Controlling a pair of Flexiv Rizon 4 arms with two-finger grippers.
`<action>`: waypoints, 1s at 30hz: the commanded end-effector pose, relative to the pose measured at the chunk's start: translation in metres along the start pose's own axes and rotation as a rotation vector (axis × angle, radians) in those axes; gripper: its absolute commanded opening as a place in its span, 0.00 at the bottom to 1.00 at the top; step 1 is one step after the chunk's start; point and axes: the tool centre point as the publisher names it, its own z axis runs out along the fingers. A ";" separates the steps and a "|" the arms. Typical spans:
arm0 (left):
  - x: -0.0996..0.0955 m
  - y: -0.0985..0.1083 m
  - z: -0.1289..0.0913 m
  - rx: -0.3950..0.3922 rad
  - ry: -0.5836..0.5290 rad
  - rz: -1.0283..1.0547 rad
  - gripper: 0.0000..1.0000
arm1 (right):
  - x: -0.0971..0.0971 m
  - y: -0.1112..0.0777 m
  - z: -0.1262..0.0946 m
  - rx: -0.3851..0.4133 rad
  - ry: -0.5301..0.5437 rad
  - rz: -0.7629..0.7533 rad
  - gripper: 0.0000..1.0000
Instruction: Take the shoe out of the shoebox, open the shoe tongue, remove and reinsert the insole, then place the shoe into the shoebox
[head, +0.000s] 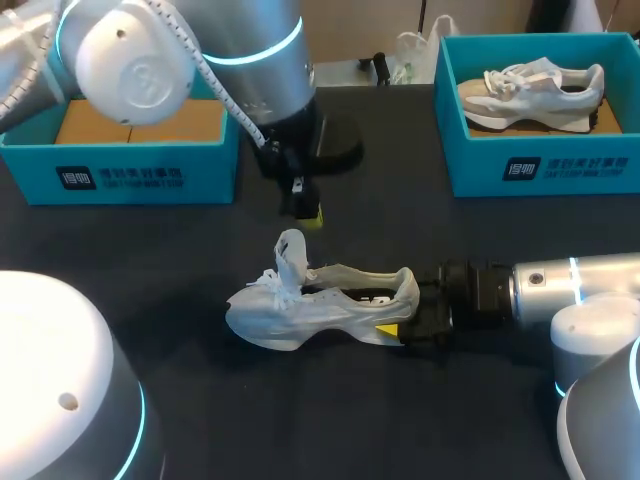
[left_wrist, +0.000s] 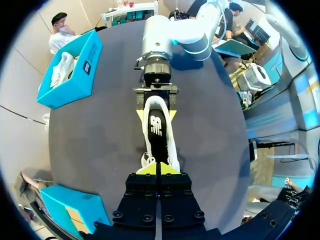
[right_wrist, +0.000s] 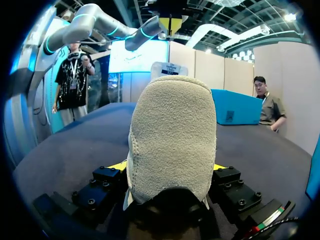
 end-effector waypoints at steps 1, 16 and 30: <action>-0.003 -0.014 0.022 -0.024 0.008 0.012 0.00 | 0.000 0.002 0.000 0.003 0.000 0.000 0.00; -0.008 -0.040 0.062 -0.071 0.029 0.065 0.00 | 0.000 0.002 0.000 0.003 0.000 0.000 0.00; -0.001 -0.047 0.097 -0.085 0.031 0.097 0.00 | 0.000 0.002 0.000 0.003 0.000 0.000 0.00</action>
